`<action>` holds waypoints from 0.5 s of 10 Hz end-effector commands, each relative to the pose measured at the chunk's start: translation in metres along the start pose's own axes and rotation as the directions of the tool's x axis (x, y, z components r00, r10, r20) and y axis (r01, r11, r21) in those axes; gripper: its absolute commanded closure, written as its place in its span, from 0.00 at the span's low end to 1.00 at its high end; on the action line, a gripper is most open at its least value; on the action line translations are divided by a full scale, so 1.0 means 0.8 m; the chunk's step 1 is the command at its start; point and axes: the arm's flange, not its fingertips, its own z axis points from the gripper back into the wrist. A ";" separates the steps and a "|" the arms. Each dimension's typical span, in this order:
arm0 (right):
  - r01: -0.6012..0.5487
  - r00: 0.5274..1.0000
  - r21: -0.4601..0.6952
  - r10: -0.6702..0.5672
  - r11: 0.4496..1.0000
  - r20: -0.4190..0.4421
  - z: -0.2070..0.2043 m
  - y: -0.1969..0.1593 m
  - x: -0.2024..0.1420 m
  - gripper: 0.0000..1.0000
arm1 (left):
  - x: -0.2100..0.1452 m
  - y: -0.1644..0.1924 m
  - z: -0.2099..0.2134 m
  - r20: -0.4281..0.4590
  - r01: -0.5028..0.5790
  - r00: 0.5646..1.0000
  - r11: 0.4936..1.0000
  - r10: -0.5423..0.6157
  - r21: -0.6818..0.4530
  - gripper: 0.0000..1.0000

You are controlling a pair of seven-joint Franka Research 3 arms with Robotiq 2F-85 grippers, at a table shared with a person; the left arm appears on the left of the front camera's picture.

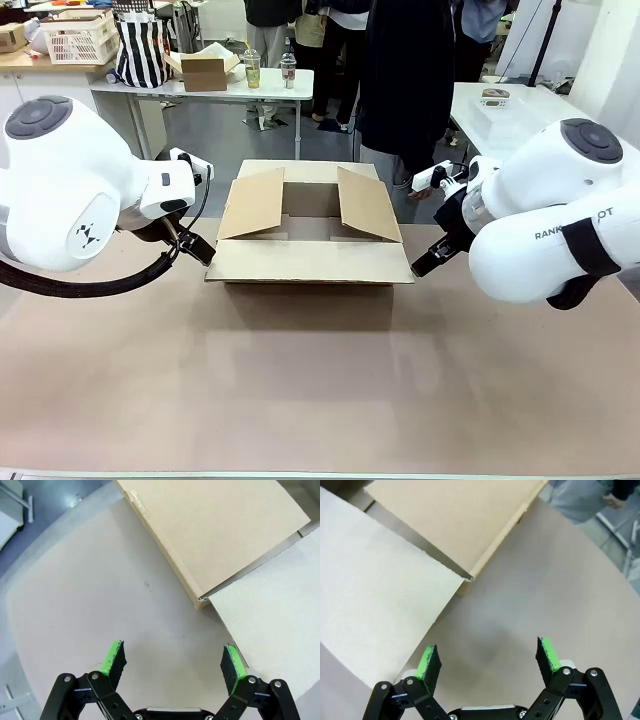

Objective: Pack the gift set into the box.
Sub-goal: Place both hands on the side flaps of the Package Box and spread them outward.

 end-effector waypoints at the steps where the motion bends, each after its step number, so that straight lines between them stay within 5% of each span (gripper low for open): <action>1: 0.000 1.000 0.000 0.000 1.000 0.003 0.000 0.000 0.000 0.00 | 0.000 0.000 0.001 0.002 0.000 1.000 1.000 0.000 0.000 0.00; 5: 0.000 1.000 0.000 0.000 1.000 0.003 0.000 0.000 0.000 0.00 | 0.000 0.000 0.001 0.002 0.000 1.000 1.000 0.000 0.000 0.00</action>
